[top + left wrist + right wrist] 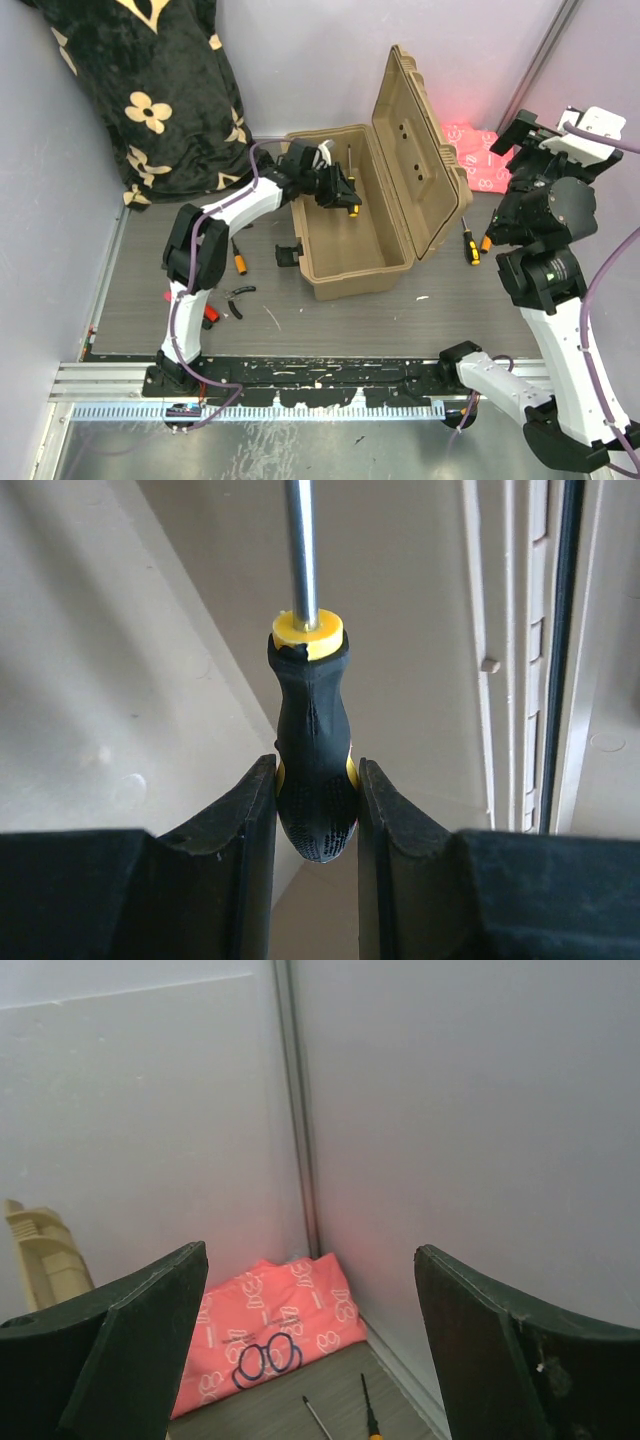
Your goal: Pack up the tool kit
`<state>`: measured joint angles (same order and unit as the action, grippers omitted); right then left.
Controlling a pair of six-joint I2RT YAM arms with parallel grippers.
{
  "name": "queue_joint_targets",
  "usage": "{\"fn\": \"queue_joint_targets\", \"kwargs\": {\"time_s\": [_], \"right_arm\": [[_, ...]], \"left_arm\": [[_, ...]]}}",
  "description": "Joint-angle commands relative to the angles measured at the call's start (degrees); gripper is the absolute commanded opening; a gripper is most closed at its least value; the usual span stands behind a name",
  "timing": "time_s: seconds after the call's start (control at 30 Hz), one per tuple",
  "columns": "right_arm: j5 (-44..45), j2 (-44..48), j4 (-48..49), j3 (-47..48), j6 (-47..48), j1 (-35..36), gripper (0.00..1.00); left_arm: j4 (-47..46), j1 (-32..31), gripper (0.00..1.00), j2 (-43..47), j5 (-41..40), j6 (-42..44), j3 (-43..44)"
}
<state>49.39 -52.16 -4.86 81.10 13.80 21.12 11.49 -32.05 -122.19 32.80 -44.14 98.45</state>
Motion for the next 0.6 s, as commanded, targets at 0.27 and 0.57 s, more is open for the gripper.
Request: {"fn": "queue_joint_targets", "kwargs": {"time_s": [0.27,0.57], "right_arm": [[-7.76,-13.89,-11.41,15.47,-5.08,-8.7,0.89],[-34.96,-31.27,-28.75,30.38,-20.07,-30.36,0.89]], "left_arm": [[0.78,-3.17,0.12,-1.79,-1.25,0.17,6.95],[0.12,-3.62,0.38,-1.38,-2.21,0.09,5.11]]}}
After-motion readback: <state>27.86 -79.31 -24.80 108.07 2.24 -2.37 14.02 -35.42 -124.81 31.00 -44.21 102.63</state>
